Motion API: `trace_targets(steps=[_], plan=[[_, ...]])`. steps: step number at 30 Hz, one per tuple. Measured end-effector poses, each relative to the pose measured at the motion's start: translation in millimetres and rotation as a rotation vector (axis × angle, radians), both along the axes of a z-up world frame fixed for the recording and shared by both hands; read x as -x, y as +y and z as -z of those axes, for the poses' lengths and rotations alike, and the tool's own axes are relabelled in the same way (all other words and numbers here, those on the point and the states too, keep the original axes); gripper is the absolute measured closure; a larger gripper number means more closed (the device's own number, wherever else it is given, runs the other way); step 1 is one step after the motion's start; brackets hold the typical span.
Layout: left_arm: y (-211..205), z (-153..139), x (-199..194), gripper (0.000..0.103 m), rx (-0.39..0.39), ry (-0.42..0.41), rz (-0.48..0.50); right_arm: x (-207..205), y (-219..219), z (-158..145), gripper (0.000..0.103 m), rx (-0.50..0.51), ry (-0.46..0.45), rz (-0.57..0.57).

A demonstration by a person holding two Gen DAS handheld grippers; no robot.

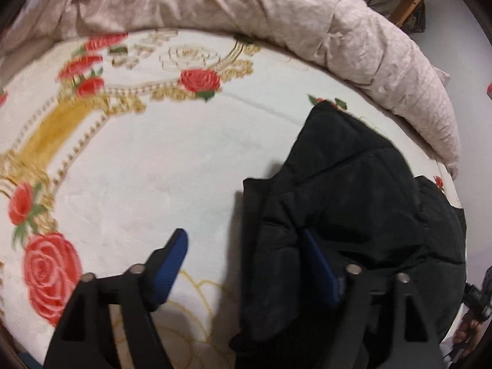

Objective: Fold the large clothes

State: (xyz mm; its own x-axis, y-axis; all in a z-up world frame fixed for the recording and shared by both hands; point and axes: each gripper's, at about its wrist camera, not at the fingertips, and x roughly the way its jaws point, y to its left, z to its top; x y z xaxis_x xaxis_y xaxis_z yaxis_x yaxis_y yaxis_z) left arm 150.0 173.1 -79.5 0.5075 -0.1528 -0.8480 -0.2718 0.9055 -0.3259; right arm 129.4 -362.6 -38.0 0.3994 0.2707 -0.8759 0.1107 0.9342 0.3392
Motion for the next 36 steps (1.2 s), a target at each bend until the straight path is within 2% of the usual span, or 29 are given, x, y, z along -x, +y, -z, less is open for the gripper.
trace_targets(steps=[7,12,14,18,19,22,29,36], plan=[[-10.2,26.9,-21.4,0.016,0.134,0.023,0.058,-5.7,-6.4,23.6,0.040,-0.034,0.042,0.004],[-27.8,30.9,-38.9,0.017,0.128,0.003,0.103,-13.1,-8.2,35.0,0.039,-0.073,0.065,-0.009],[-33.4,30.6,-42.4,0.028,0.143,-0.009,0.125,-15.1,-6.9,37.0,0.041,-0.074,0.065,-0.017],[-42.8,21.7,-43.0,0.054,0.105,-0.024,0.153,-16.5,-0.1,29.5,0.063,-0.067,0.042,-0.041],[-43.5,17.8,-41.8,0.062,0.094,-0.024,0.154,-16.1,1.7,26.3,0.068,-0.057,0.036,-0.046],[-44.6,-3.1,-35.6,0.072,0.045,-0.043,0.159,-11.6,3.0,9.6,0.076,-0.039,0.009,-0.050],[-43.9,-72.1,-12.5,0.076,0.014,-0.171,0.167,6.9,3.5,-45.5,0.081,-0.033,-0.104,-0.069],[-28.0,-108.5,-8.6,0.076,0.001,-0.229,0.152,6.7,20.0,-67.6,0.081,-0.057,-0.162,-0.087]])
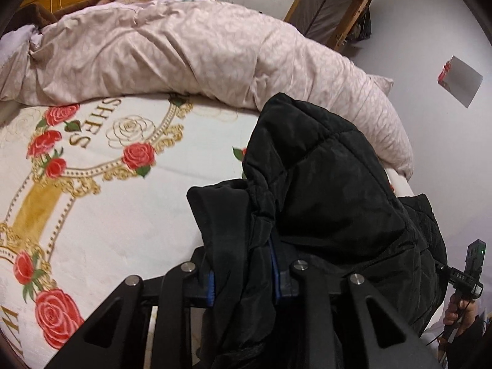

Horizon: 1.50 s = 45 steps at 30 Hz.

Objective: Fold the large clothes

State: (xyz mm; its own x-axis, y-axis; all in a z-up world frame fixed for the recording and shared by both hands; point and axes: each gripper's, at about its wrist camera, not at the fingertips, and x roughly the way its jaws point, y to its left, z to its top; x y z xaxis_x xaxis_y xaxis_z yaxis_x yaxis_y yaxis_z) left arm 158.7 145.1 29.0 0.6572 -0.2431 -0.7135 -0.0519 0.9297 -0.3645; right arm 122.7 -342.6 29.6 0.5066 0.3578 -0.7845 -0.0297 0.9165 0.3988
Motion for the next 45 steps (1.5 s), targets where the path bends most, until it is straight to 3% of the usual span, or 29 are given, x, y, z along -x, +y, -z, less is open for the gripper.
trace_targets(steps=[10,17,20,23,26,29,31,34,38,42,45], plan=[[53.7,-16.2,-38.2,0.076,-0.038,-0.027,-0.067,-64.4,57.3,-4.0,0.081,-0.033,-0.040,-0.046],[117.1,-11.4,-90.4,0.076,-0.069,-0.033,-0.129,-137.5,127.0,16.7,0.080,-0.042,-0.034,-0.097],[137.6,6.8,-113.2,0.075,-0.077,-0.013,-0.155,-162.5,149.2,37.9,0.079,-0.027,-0.005,-0.108],[149.9,44.3,-131.7,0.074,-0.088,0.058,-0.179,-180.1,162.8,71.1,0.077,0.010,0.068,-0.102],[157.0,87.4,-138.0,0.069,-0.107,0.147,-0.213,-184.8,160.5,92.0,0.066,0.021,0.105,-0.076],[162.0,104.1,-129.8,0.057,-0.108,0.147,-0.248,-182.4,153.7,96.9,0.051,0.009,0.115,-0.062],[167.9,101.9,-121.7,0.050,-0.095,0.137,-0.278,-179.2,150.6,91.0,0.047,0.008,0.119,-0.061],[176.7,85.9,-105.2,0.050,-0.101,0.115,-0.315,-167.9,145.3,71.6,0.045,0.014,0.099,-0.059],[177.5,53.0,-82.8,0.049,-0.123,0.055,-0.348,-152.0,149.4,35.2,0.045,0.102,-0.016,-0.028],[134.6,32.8,-90.2,0.039,-0.138,-0.008,-0.230,-154.0,178.3,25.3,0.045,0.150,-0.064,-0.097],[98.7,47.1,-114.4,0.039,-0.192,0.035,-0.134,-172.3,203.2,48.1,0.045,0.217,-0.027,-0.150]])
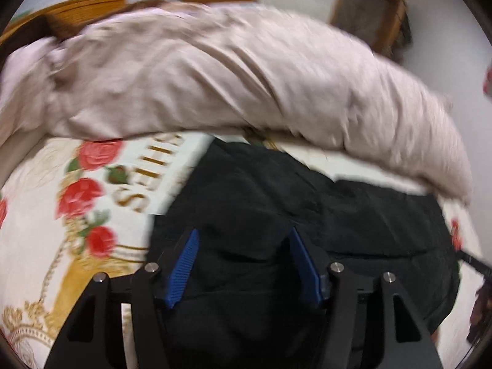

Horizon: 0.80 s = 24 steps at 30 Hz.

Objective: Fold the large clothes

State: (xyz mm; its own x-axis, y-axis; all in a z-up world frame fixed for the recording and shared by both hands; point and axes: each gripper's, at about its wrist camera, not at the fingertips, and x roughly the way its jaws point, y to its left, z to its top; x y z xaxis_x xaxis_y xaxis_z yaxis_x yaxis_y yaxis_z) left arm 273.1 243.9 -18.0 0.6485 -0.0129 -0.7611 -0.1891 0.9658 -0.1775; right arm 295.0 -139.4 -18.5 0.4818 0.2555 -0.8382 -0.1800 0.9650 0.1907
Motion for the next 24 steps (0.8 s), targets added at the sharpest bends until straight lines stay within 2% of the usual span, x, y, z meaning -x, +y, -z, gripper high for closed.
trace_targets(steps=[3,8,11,14,18,24], plan=[[-12.5,30.1,-19.0,0.036,-0.049,0.067,0.005,-12.8,5.5,25.3,0.045,0.042,0.057,-0.004],[-9.7,35.5,-20.1,0.032,-0.032,0.058,-0.022,-13.4,3.1,30.7,0.045,0.056,0.054,-0.012],[-12.3,24.8,-15.7,0.033,-0.048,0.075,-0.032,-7.9,0.1,18.1,0.045,0.049,0.052,0.004],[-18.2,4.4,-0.3,0.033,-0.052,0.059,-0.029,10.7,-5.1,-6.1,0.045,0.038,0.021,0.024],[-35.8,-31.0,42.9,0.033,-0.071,0.010,-0.037,45.5,-9.4,-34.9,0.044,0.020,-0.017,0.029],[-70.6,-63.8,112.5,0.030,-0.071,-0.009,-0.057,114.2,-3.2,-69.3,0.044,0.045,-0.060,-0.019]])
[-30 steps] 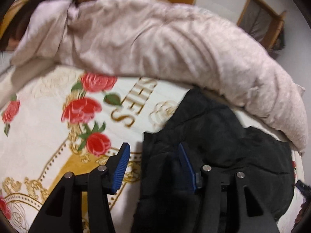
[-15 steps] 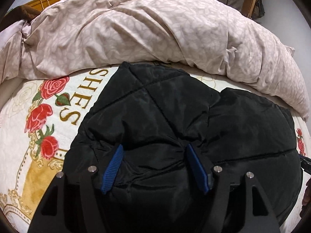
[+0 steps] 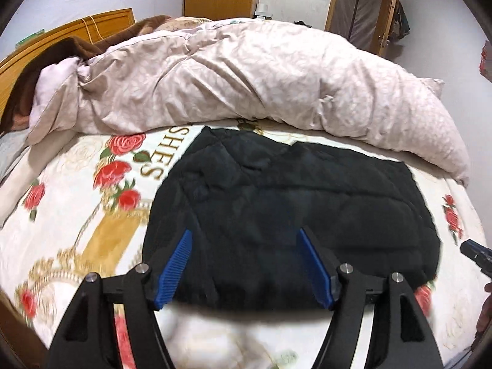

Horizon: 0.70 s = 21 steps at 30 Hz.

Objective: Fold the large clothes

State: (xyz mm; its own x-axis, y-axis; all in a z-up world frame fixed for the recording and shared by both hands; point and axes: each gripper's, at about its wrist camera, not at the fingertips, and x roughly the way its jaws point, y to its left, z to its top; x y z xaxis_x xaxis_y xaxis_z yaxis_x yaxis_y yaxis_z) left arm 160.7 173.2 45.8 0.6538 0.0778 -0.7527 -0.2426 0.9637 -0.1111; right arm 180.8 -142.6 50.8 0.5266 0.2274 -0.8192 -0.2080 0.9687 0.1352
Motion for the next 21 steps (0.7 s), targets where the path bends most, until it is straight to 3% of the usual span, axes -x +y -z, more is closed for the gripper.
trace_targets(steps=[6,14,21], plan=[[-36.0,-21.1,64.1,0.029,0.031,-0.011,-0.001,75.6,3.4,-26.9,0.037,-0.006,-0.039,-0.039],[-79.5,-30.7,133.2,0.027,-0.021,0.006,0.011,147.4,8.5,-40.7,0.036,0.017,-0.068,-0.062],[-91.6,-27.0,159.6,0.025,-0.014,0.027,0.009,170.9,11.2,-37.0,0.036,0.038,-0.059,-0.076]])
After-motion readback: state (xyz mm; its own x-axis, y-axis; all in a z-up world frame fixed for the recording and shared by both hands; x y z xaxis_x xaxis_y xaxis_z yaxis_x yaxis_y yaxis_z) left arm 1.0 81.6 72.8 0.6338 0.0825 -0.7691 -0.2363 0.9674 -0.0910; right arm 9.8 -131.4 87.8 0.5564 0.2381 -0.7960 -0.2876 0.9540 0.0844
